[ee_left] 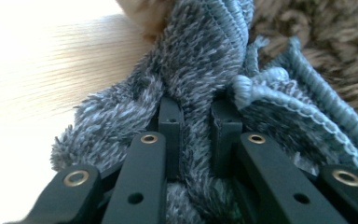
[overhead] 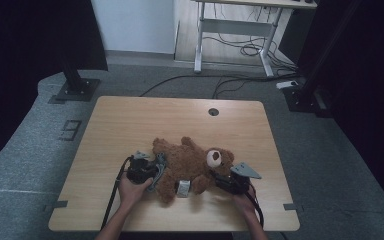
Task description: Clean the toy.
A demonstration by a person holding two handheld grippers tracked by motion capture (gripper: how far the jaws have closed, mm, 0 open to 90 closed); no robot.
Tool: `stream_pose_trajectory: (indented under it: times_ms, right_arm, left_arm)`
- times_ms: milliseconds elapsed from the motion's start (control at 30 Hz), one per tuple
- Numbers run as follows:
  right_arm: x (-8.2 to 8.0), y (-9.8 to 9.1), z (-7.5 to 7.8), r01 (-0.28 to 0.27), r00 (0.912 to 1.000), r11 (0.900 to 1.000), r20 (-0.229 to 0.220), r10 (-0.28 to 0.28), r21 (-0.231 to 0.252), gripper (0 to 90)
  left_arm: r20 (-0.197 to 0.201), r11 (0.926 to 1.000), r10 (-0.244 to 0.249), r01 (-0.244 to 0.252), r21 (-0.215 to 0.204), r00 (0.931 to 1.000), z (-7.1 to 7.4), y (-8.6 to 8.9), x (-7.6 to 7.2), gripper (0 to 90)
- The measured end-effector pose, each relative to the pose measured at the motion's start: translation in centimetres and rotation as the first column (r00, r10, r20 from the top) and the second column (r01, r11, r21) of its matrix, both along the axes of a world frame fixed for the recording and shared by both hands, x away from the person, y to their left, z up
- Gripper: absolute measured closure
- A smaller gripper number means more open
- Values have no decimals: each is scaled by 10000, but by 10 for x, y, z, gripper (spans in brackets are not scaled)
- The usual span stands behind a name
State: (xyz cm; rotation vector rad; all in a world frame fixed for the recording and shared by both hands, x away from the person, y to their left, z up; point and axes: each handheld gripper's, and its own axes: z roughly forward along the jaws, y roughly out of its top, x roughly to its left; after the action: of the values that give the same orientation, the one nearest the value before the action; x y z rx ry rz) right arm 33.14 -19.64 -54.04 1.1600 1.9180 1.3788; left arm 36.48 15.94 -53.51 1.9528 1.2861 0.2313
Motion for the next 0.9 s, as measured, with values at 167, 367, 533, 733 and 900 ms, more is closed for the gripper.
stream_pose_trajectory:
  times_ms: [167,367,533,733,900]
  right_arm:
    - [1,-1,1,8,10000,10000,-14,-8,-28,297]
    - [0,-2,4,23,9999,9999,-103,-24,-104,213]
    - [0,-3,8,-75,9998,9999,-186,74,-74,149]
    - [0,-5,10,-134,9995,9999,-278,137,90,128]
    - [-1,-6,11,-160,9995,9999,-276,162,64,125]
  left_arm:
    - [722,9994,86,-61,-345,9974,20,14,-9,781]
    - [1363,9982,283,-209,-557,9903,43,34,-21,782]
    - [1435,9971,673,-613,-458,9874,48,62,-29,782]
    - [1443,9938,1093,-1053,-352,9835,47,92,-42,781]
    - [1478,9873,1580,-1589,-55,9763,42,117,-55,775]
